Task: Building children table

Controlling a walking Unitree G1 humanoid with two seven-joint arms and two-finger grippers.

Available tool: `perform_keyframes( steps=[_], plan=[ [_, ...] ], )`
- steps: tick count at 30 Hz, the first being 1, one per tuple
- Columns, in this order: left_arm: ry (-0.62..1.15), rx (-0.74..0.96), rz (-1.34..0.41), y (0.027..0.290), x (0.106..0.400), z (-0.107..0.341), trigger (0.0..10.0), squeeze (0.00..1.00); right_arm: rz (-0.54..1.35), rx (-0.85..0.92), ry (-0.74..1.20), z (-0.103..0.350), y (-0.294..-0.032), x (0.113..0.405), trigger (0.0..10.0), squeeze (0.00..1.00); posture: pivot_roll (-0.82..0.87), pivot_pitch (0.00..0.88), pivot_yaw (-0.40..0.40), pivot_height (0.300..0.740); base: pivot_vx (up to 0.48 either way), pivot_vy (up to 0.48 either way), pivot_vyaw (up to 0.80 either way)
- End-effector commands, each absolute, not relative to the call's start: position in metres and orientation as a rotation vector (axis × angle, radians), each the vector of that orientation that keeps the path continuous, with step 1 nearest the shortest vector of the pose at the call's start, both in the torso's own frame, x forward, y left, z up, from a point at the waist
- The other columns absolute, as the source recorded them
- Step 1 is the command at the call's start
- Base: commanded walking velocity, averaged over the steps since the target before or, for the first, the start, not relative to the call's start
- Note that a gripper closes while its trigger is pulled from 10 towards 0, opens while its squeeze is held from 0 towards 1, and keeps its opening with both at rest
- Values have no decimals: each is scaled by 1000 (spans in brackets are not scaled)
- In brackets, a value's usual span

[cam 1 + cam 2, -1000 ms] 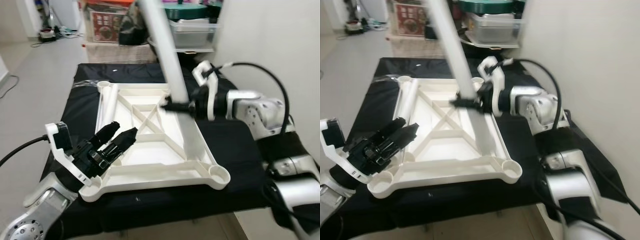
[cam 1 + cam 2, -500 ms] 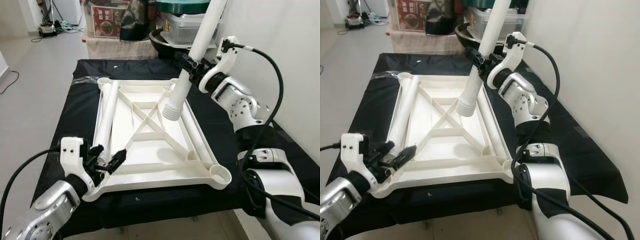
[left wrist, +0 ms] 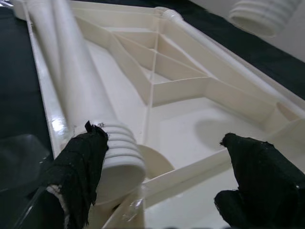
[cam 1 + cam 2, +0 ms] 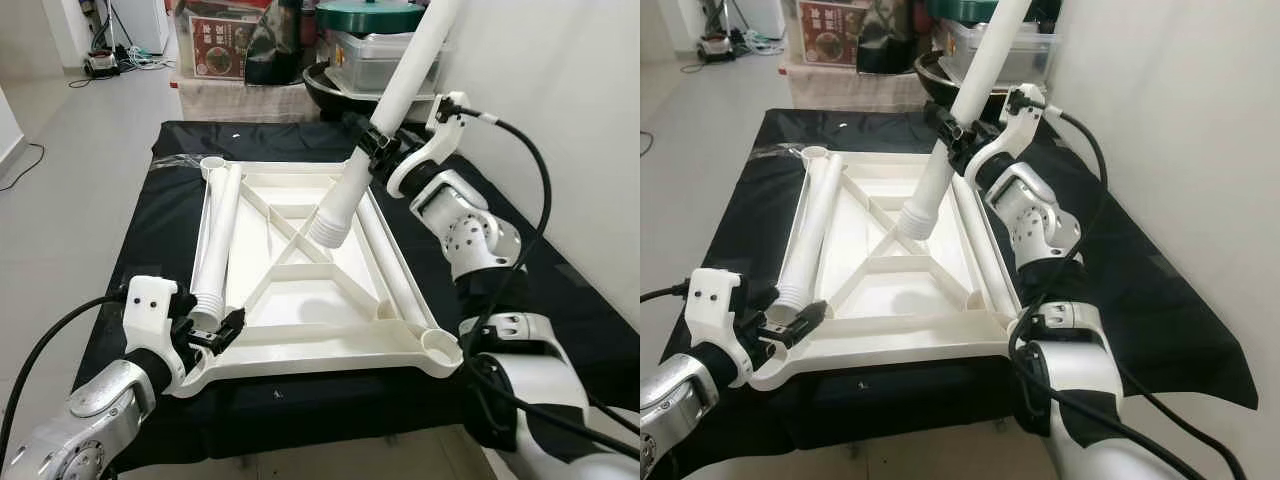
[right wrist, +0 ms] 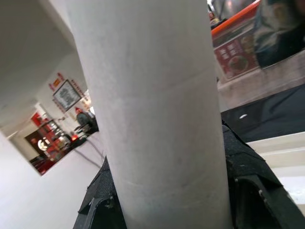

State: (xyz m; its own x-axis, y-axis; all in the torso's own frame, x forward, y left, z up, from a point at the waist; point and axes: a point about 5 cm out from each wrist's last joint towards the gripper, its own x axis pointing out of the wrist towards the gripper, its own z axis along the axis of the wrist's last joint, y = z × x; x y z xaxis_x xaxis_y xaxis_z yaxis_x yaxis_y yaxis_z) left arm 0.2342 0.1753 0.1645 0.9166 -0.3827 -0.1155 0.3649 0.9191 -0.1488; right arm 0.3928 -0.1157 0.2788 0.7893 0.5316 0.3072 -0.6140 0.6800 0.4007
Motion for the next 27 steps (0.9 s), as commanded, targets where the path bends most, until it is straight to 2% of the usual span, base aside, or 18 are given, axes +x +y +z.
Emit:
perform_keyframes(
  steps=[1, 4, 8, 13, 18, 20, 22, 23, 27],
  plan=[
    [116, -130, -433, 170, 233, 170, 10000, 0, 699, 511, -201, 284, -112, 389, 10000, 0, 125, 0, -91, 740, 0, 0, 0],
    [50, -90, -524, 161, 229, 186, 10000, 0, 839, 479, -189, 282, -97, 379, 10000, 0, 125, 0, -96, 740, 0, 0, 0],
    [24, -66, -602, 151, 223, 199, 10000, 0, 895, 466, -178, 281, -90, 374, 10000, 0, 129, 0, -96, 740, 0, 0, 0],
    [-22, -53, -619, 147, 222, 208, 10000, 0, 961, 473, -180, 283, -84, 370, 10000, 0, 130, 0, -97, 740, 0, 0, 0],
    [-8, -56, -622, 150, 225, 202, 10000, 0, 1078, 476, -187, 284, -78, 359, 10000, 0, 121, 0, -95, 740, 0, 0, 0],
    [19, -70, -640, 154, 228, 195, 10000, 0, 1275, 476, -198, 289, -71, 340, 10000, 0, 117, 0, -92, 740, 0, 0, 0],
    [19, -70, -640, 154, 228, 195, 10000, 0, 1275, 476, -198, 289, -71, 340, 10000, 0, 117, 0, -92, 740, 0, 0, 0],
    [28, -69, -645, 156, 229, 193, 10000, 0, 1357, 468, -199, 290, -69, 330, 10000, 0, 117, 0, -92, 740, 0, 0, 0],
    [33, -73, -662, 157, 232, 192, 10000, 0, 1436, 449, -188, 288, -64, 319, 10000, 0, 112, 0, -87, 740, 0, 0, 0]
  ],
)
